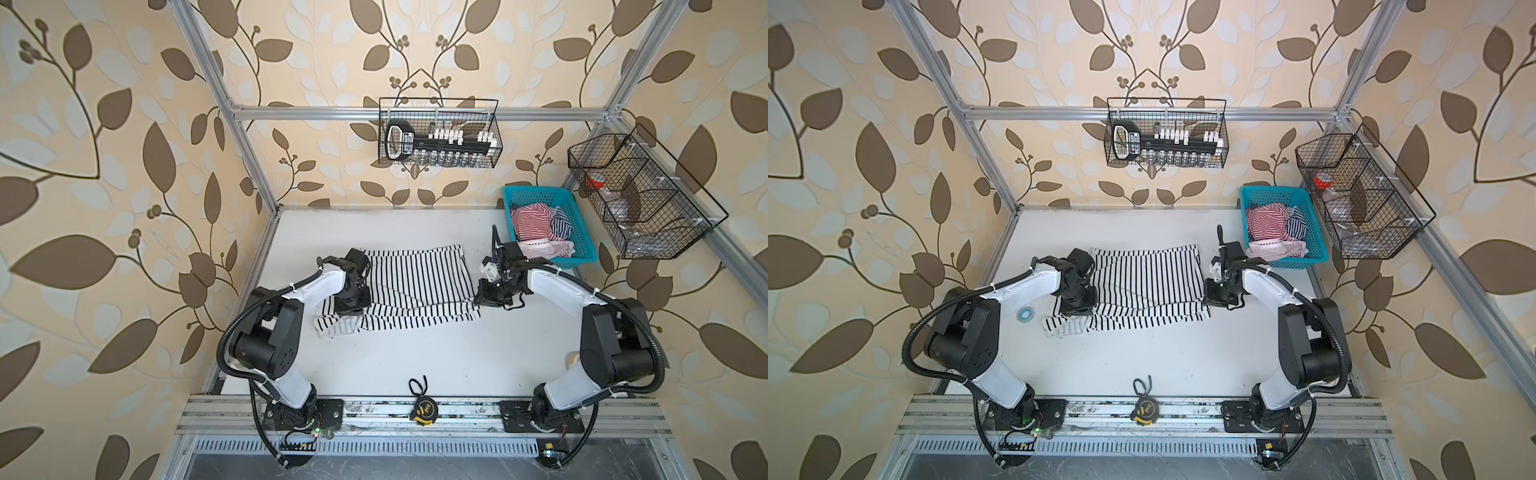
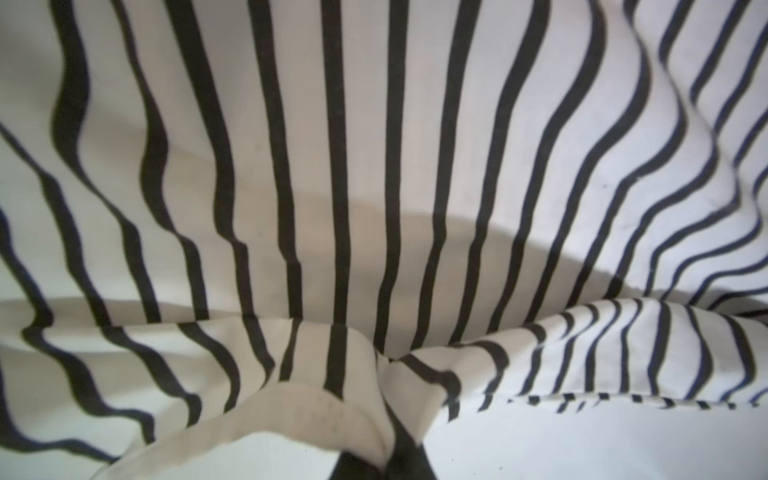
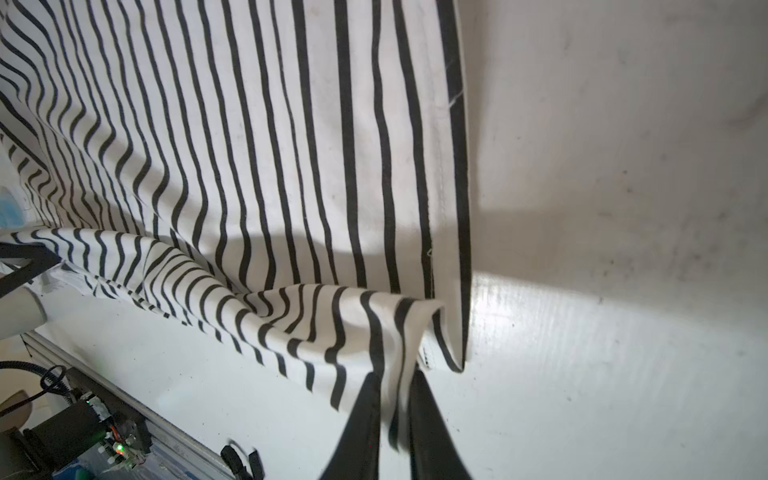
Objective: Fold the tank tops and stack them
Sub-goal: 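Fold the held hem over the tank top toward its far edge with both grippers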
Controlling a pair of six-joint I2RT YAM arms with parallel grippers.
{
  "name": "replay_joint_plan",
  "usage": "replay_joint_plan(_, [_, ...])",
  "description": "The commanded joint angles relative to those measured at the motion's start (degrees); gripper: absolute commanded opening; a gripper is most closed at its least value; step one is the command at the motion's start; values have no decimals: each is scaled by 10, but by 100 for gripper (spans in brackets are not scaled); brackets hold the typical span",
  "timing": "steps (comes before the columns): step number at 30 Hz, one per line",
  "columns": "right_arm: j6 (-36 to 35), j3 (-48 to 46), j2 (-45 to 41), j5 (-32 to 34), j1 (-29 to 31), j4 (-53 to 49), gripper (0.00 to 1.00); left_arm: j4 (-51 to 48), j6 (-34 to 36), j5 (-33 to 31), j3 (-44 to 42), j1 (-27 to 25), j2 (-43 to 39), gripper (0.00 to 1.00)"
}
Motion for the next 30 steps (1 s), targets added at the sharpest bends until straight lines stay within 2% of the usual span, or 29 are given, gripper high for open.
replay_joint_plan(1, [-11, 21, 25, -18, -7, 9, 16, -2, 18, 16, 29, 13, 16, 0])
replay_joint_plan(9, [1, 36, 51, -21, -23, 30, 30, 4, 14, 29, 51, 29, 47, 0])
replay_joint_plan(11, [6, 36, 47, -18, -24, 36, 37, 7, 11, 30, 55, 31, 52, 9])
replay_joint_plan(13, [10, 32, 37, -16, -24, 41, 39, 8, 8, 29, 60, 32, 55, 20])
replay_joint_plan(15, [17, 26, 20, -8, -25, 46, 43, 8, 5, 29, 70, 33, 58, 39])
replay_joint_plan(17, [24, 18, -8, 4, -25, 48, 48, 4, 4, 29, 82, 33, 56, 46])
replay_joint_plan(20, [35, 6, -57, 17, -25, 46, 49, -8, 3, 20, 96, 33, 44, 53])
replay_joint_plan(24, [45, -14, -117, 38, -2, 32, 40, -31, -2, -6, 98, 33, 6, 55])
replay_joint_plan(28, [60, -43, -139, 39, 53, 30, 16, -36, -17, -12, 65, 32, -51, 47])
replay_joint_plan(30, [67, -55, -129, 35, 80, 34, 7, -34, -26, -6, 43, 32, -75, 44])
